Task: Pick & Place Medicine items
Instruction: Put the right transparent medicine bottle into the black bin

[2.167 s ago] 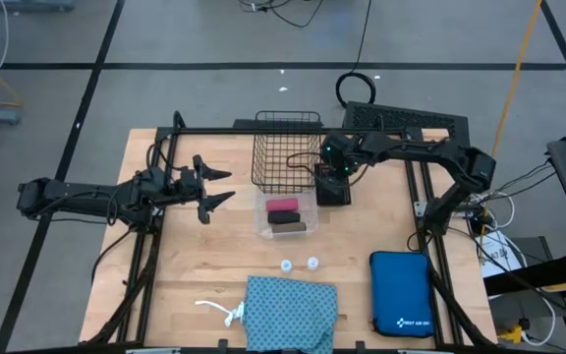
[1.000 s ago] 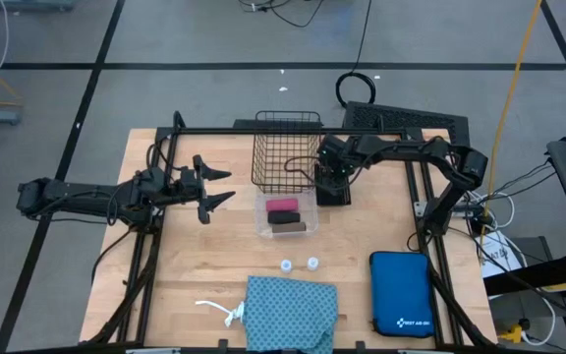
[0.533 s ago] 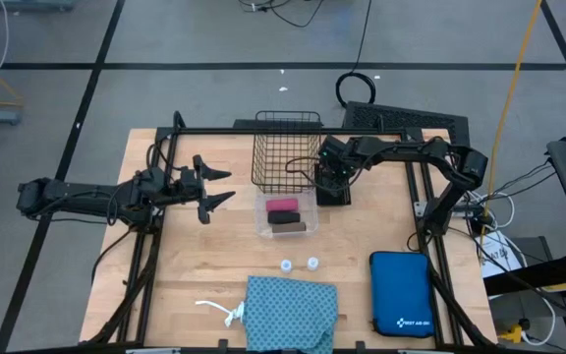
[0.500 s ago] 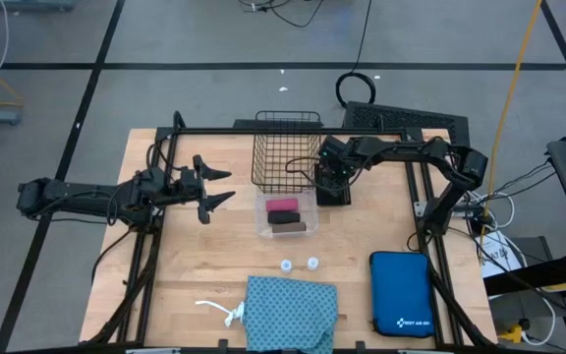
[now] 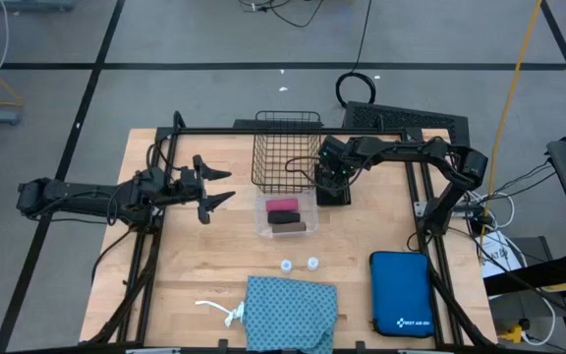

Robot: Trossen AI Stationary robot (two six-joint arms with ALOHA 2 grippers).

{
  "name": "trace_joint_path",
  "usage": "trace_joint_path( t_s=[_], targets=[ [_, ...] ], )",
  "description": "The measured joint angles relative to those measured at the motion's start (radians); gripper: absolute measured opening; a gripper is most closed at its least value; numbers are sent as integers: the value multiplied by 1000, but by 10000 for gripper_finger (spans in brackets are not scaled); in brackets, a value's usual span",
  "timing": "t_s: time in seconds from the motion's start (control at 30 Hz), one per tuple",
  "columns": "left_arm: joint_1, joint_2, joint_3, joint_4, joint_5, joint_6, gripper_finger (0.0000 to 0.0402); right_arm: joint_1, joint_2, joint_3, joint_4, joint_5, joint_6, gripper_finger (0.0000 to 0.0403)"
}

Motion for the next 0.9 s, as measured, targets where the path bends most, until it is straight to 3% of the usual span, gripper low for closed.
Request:
trace_joint_path(
  t_s=[0.47, 0.9],
  targets=[
    [0, 0, 0, 0, 0, 0, 269, 0, -30, 0, -13, 2, -67, 213],
    [0, 0, 0, 0, 0, 0, 269, 7, -228, 0, -15, -3, -65, 212]
  ],
)
